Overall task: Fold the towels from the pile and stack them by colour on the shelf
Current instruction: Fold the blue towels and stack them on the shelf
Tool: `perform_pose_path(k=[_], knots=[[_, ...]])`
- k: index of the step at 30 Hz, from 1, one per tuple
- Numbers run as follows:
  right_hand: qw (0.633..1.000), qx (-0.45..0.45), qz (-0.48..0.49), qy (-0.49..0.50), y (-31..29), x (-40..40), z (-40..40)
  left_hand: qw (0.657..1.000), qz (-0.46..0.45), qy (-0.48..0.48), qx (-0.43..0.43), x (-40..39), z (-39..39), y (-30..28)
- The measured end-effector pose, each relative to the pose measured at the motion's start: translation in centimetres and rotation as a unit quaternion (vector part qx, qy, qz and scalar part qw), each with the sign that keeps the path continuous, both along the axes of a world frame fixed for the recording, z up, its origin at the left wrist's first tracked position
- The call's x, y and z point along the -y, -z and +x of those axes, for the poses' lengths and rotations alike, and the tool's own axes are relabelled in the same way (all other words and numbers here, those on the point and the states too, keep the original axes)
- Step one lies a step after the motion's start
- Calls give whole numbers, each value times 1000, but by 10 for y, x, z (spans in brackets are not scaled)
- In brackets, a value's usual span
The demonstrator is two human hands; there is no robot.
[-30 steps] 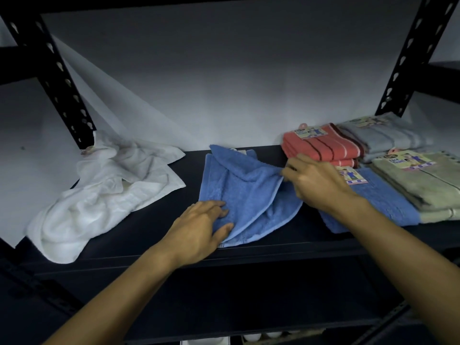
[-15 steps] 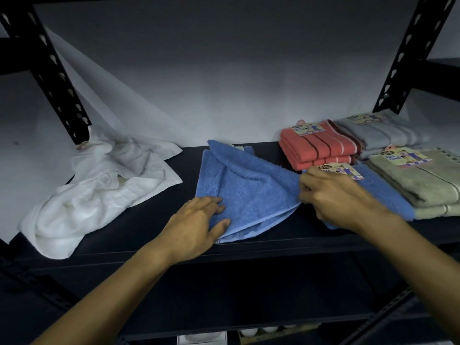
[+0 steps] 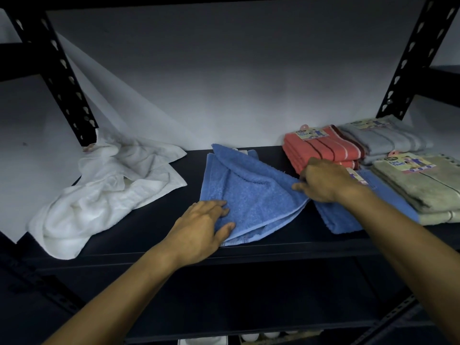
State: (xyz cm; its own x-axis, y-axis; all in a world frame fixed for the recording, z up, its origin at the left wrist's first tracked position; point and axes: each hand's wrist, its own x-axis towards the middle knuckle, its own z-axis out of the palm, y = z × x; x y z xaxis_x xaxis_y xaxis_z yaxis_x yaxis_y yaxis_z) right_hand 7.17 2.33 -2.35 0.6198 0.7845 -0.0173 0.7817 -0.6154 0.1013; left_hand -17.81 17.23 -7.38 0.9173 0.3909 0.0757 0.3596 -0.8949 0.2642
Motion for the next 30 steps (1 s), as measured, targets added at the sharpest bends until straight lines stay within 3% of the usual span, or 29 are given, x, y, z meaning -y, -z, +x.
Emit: perform_pose_path(k=[6, 11, 18, 26, 30], knots=[[988, -121, 81, 48, -20, 0, -1, 1000, -6, -3, -1, 0, 0, 1], [949, -200, 235, 65, -40, 5, -9, 1000, -11, -7, 11, 1, -1, 3], [939, -139, 314, -7, -46, -5, -37, 1000, -9, -9, -15, -2, 2, -10], [933, -95, 348, 10, -31, 8, -51, 999, -32, -6, 14, -4, 1, -5], [958, -28, 281, 51, -4, 14, -50, 999, -47, -3, 15, -6, 0, -3]])
